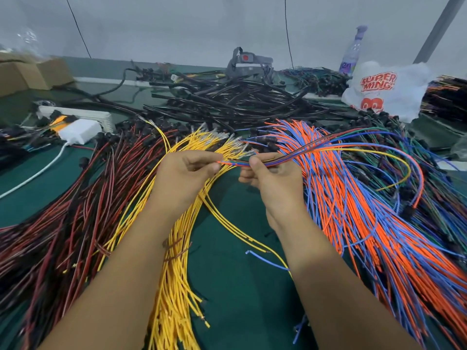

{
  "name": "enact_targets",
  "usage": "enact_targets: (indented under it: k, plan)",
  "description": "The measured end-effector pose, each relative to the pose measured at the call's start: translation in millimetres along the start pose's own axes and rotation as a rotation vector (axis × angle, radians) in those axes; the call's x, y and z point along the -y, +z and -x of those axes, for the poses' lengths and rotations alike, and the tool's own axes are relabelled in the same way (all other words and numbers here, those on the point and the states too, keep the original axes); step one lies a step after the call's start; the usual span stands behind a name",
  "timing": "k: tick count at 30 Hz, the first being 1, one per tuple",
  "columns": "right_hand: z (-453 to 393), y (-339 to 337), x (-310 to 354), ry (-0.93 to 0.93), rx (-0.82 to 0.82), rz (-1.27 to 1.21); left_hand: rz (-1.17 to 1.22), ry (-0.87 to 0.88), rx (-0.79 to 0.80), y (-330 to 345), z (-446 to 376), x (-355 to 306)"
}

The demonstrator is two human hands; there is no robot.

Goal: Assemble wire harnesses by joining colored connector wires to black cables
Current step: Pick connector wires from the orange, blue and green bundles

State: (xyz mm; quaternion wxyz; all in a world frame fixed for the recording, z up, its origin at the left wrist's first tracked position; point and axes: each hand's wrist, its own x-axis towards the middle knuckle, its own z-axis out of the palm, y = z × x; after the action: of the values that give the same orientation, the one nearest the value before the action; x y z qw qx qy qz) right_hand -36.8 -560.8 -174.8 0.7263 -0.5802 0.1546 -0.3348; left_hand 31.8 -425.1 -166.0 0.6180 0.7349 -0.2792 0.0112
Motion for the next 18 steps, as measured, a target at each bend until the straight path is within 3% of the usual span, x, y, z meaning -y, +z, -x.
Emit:
enact_targets:
  k: [9,14,16,18]
  plan:
    - [0,-2,0,0.006,0.017,0.007,0.071,-0.015,0.043,-1,-3,4]
    - [2,-1,3,0.001,0.043,-0.042,0.49,-0.217,-0.066,-3,-6,1]
    - [6,2,4,-0.003,0.122,-0.039,0.736,-0.313,-0.027,-1,-7,-2]
    - [9,5,4,0.007,0.223,-0.027,0.832,-0.362,0.029,3,-7,-6]
